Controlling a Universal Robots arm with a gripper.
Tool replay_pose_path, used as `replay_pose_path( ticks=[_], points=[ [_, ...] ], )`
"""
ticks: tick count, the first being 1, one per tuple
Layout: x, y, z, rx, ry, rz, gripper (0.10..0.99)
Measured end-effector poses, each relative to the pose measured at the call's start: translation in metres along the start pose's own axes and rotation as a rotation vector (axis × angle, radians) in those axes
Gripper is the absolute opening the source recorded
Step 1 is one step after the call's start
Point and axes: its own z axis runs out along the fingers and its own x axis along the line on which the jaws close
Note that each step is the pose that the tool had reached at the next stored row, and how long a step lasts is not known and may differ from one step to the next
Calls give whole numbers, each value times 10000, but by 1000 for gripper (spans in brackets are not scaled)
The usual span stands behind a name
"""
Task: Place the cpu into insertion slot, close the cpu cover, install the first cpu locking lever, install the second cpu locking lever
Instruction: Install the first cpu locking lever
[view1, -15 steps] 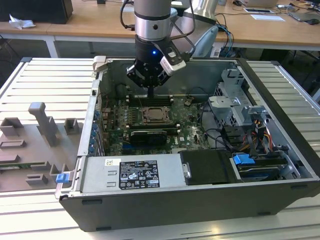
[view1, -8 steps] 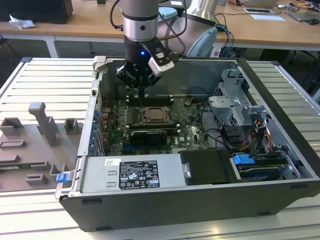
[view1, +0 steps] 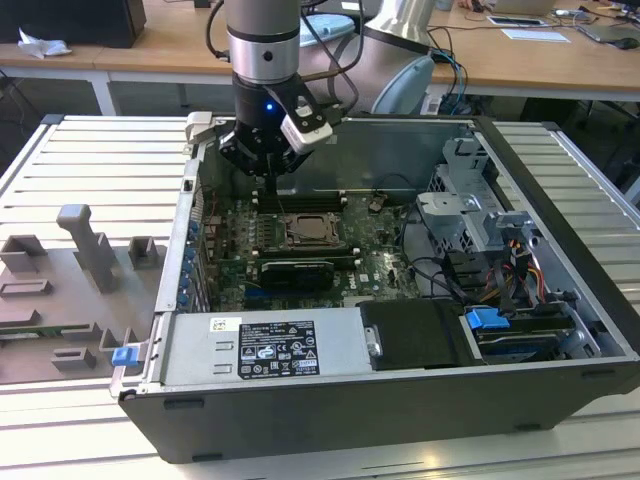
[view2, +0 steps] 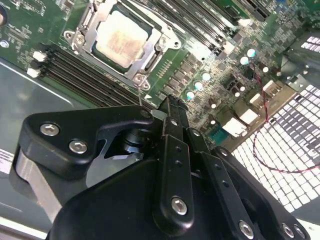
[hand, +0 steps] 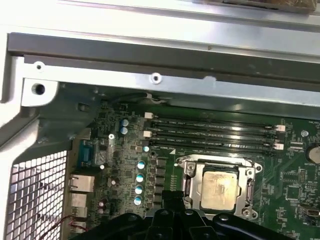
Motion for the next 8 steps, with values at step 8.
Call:
replay_pose_path(
  ticks=[8],
  points=[
    [98,9,13,-12,-1,0,106]
  ],
)
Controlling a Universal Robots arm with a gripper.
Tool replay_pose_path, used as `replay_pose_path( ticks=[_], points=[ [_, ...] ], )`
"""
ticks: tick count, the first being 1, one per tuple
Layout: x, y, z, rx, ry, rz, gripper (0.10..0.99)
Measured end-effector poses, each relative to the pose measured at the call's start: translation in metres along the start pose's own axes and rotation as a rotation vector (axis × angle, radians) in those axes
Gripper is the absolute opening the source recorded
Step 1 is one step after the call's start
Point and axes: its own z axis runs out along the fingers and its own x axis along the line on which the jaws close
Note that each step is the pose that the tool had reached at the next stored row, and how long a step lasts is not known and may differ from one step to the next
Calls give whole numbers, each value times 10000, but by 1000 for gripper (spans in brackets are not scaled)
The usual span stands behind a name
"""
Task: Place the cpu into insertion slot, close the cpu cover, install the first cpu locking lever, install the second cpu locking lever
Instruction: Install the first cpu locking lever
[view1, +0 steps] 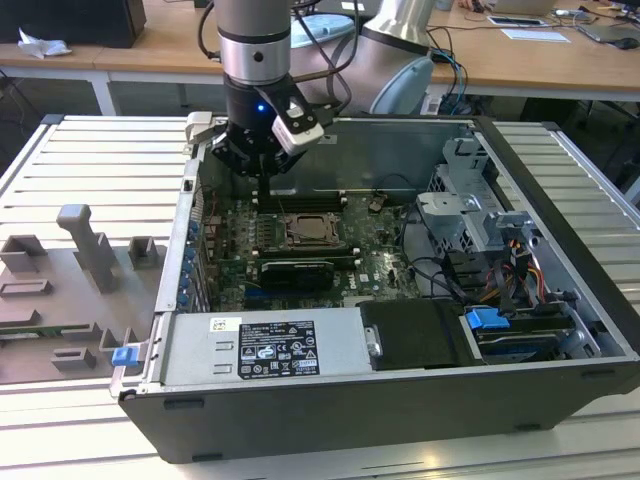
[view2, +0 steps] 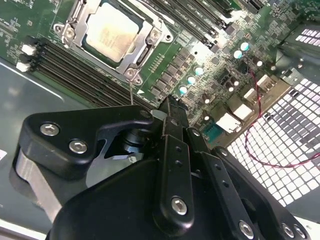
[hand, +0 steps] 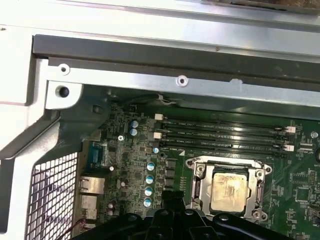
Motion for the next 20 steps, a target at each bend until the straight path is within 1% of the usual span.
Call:
replay_pose_path(
  ticks=[4,7,9,12,19,20],
  points=[
    [12,21,19,1,1,-1,106],
    [8,67,40,1,1,0,106],
    [3,120,56,0,0,-1,106],
    [-1,171,73,1,0,2,106],
    [-12,233,101,0,0,2,106],
    [-21,251,107,0,2,2,106]
  ],
)
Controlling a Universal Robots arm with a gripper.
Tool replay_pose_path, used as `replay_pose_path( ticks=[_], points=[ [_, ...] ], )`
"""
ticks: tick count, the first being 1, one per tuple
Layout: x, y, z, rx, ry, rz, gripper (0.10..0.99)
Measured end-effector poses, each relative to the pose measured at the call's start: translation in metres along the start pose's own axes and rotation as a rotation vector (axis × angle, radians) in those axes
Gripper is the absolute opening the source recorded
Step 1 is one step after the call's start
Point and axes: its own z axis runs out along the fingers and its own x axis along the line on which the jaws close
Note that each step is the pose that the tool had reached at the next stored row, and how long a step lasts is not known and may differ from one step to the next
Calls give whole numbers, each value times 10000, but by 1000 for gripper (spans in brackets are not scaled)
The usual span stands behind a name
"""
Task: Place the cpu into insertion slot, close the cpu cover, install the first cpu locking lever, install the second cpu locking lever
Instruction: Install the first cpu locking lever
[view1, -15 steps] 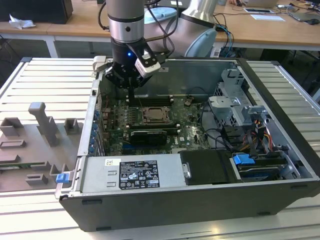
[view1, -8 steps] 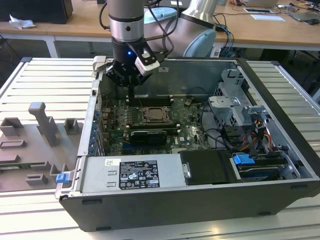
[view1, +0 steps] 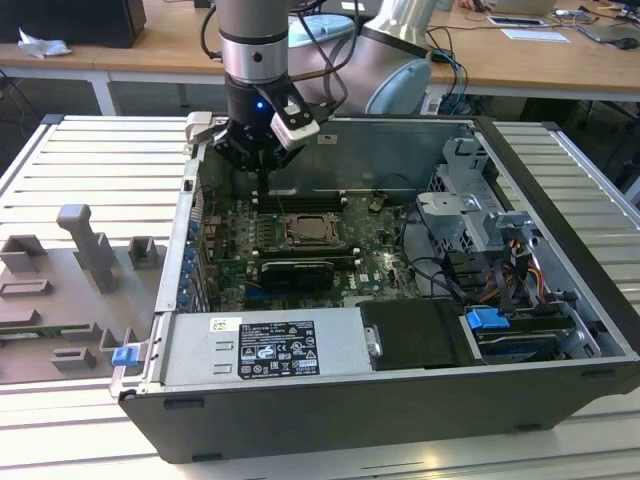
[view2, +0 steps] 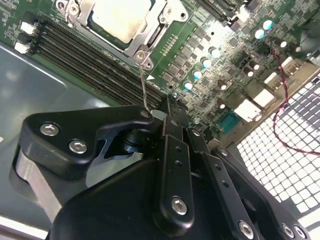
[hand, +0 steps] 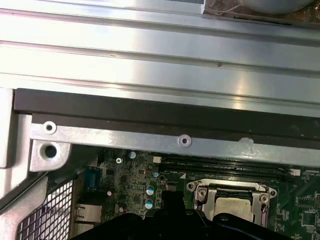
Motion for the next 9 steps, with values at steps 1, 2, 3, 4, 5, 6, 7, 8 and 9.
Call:
replay_pose_path(
  ticks=[1,2,3,4,5,6,7,8,9],
  points=[
    [-11,6,2,0,1,-3,106],
    [-24,10,3,-1,0,-2,106],
    [-42,10,4,0,-1,-1,106],
    [-62,9,5,0,0,0,106],
    [-106,6,7,1,1,0,106],
    [-178,0,9,0,2,0,106],
    [-259,-6,12,0,4,0,106],
    [-312,-11,14,0,5,-1,106],
    [-353,-14,16,-1,5,0,106]
  ],
)
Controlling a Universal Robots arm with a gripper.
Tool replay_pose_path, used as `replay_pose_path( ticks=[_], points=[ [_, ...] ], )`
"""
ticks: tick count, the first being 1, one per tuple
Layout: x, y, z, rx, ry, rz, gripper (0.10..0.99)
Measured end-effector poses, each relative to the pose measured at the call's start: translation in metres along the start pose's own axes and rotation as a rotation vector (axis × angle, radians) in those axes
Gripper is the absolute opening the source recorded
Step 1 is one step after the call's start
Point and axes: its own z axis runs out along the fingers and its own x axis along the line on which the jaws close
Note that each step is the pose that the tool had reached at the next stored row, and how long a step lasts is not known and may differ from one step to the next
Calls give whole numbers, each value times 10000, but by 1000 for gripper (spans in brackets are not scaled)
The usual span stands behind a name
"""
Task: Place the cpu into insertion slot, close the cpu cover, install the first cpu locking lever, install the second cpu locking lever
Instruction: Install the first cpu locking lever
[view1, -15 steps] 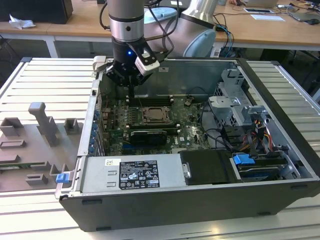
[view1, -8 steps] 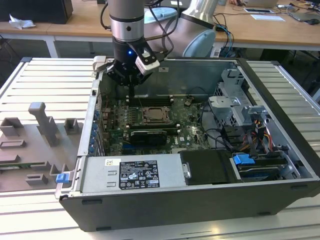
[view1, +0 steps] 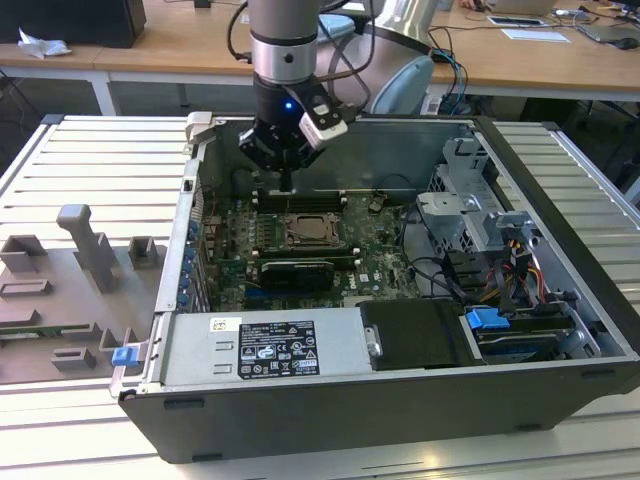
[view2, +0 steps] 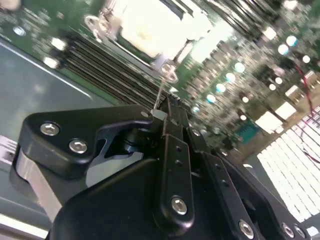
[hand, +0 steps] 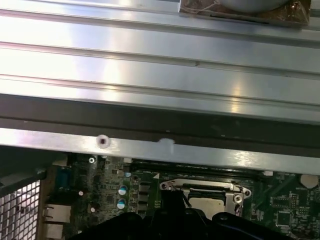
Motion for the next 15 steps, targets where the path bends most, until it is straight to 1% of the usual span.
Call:
replay_pose_path(
  ticks=[3,6,8,9,11,12,13,14,15],
  points=[
    [-153,-14,9,1,2,1,106],
    [-223,-20,17,0,1,9,106],
    [-236,-22,19,-1,0,19,106],
    [-241,-22,22,-24,-2,20,106],
    [-252,-23,29,-243,-21,27,106],
    [-262,-24,34,-412,-36,39,106],
    [-273,-25,43,-556,-51,74,106],
    [-280,-25,59,-636,-64,166,106],
    [-282,-26,73,-665,-69,243,106]
  ],
)
